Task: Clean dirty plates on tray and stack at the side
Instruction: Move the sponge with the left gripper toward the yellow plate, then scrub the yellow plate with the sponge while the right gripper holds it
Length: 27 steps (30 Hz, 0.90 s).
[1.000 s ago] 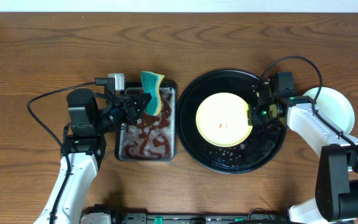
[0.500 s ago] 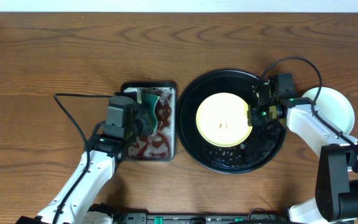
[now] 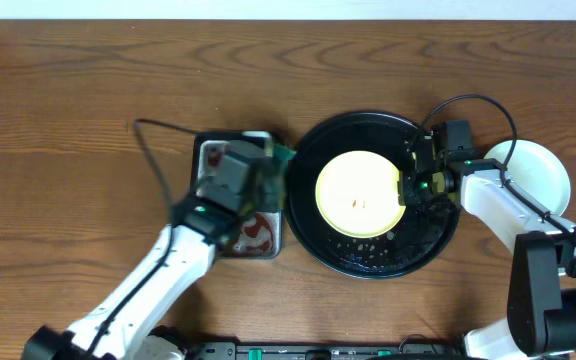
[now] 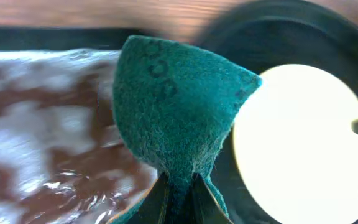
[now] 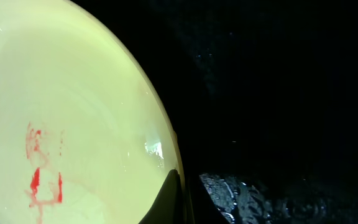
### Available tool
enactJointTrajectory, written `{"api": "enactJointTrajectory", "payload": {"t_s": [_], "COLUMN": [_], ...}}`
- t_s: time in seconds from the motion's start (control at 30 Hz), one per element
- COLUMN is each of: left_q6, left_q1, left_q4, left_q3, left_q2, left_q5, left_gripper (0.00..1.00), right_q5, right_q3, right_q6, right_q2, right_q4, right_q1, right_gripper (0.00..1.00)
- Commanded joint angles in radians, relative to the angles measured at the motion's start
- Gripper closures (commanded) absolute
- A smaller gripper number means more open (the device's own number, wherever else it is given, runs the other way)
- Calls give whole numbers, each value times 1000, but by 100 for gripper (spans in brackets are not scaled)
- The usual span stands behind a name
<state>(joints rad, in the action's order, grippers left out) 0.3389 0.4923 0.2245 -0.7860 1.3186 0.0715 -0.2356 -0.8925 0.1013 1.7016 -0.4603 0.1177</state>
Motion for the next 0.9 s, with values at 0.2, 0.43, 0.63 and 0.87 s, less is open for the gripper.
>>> {"api": "enactJointTrajectory", "payload": {"t_s": [0.2,0.43,0.63,0.87], "left_q6": [137,296,285,196], "left_q1": [197,279,310,266], "left_q4": [-282,-437,-480,-333], "left_q3": [-50,-50,-50,-50], "left_q2": [213,397,473,484], "left_q5": [47,105,100,-121], "left_gripper": [93,94,93,93], "right_q5": [-23,22,22,22], "right_q3": [11,12,12,12], "right_q6": [-10,-9,-9,-9], "right_q2": [6,6,6,6], "right_q4": [0,0,0,0], "right_q1": [62,62,62,62], "right_gripper": [99,99,99,99]}}
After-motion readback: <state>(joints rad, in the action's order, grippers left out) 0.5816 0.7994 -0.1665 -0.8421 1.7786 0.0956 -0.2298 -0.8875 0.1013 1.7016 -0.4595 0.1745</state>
